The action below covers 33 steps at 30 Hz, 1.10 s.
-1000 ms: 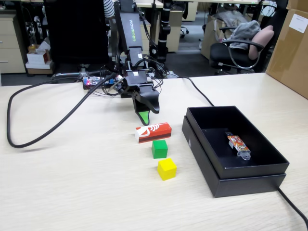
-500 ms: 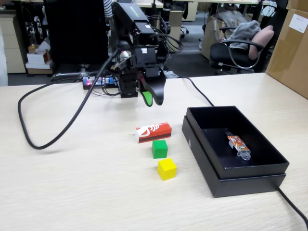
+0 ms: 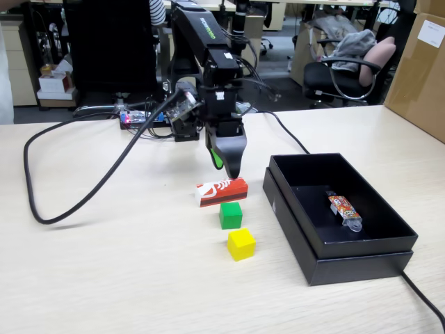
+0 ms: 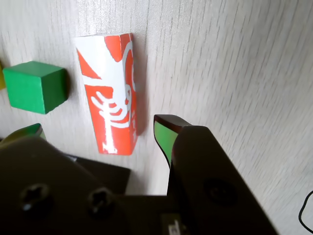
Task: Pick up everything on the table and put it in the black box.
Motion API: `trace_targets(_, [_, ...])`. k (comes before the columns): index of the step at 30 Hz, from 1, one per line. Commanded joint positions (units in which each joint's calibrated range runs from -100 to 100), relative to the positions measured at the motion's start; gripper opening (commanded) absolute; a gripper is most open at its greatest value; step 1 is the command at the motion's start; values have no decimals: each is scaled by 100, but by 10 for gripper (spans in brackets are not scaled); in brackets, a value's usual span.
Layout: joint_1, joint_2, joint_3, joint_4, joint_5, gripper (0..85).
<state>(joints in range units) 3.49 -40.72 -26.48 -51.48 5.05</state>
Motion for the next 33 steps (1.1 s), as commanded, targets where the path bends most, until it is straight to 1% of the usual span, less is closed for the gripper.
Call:
trace_targets(1, [10, 154, 409, -23, 10, 434])
trace_targets(12, [-5, 1163, 572, 254, -15, 434])
trace_targets(22, [-49, 1863, 717, 349, -142, 428])
trace_targets(28, [-73, 1944, 627, 349, -156, 311])
trace_targets(30, [-88, 1944, 563, 349, -151, 234])
trace_targets(33, [-127, 1944, 536, 349, -147, 60])
